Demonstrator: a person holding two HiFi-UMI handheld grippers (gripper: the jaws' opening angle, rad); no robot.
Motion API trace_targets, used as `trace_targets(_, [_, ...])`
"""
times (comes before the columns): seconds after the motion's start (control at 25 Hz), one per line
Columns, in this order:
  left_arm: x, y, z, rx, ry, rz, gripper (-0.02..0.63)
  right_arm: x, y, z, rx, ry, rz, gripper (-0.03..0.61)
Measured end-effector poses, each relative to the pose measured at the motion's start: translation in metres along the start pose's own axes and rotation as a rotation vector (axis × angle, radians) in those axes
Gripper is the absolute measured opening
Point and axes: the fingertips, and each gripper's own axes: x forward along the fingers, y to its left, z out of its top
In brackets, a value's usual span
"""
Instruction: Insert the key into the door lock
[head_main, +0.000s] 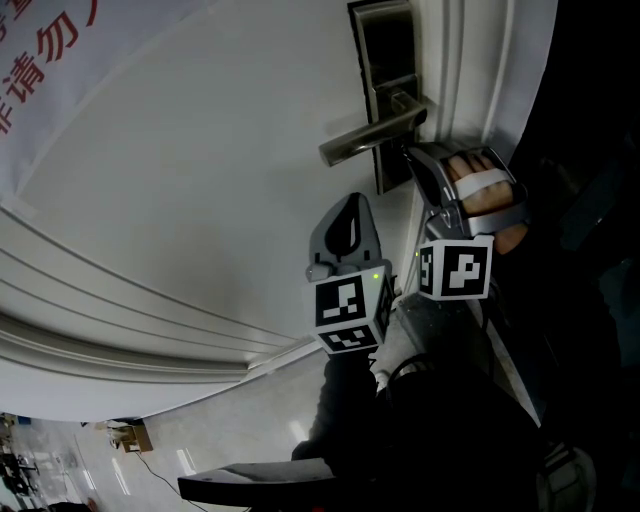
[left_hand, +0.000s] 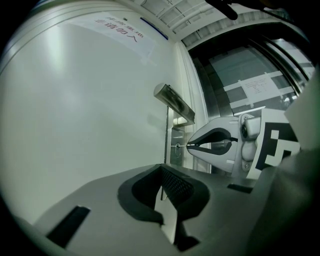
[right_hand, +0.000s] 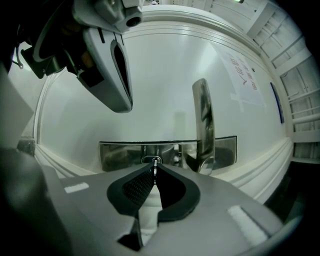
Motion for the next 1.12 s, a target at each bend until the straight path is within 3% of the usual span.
trace_targets(1.12, [-0.0011,-0.0008,0.0048,-0.001,-0.015,-0.008,0.002,0.0026,0.0003,0.0002,-0.013,0.003,-0.003,0.012])
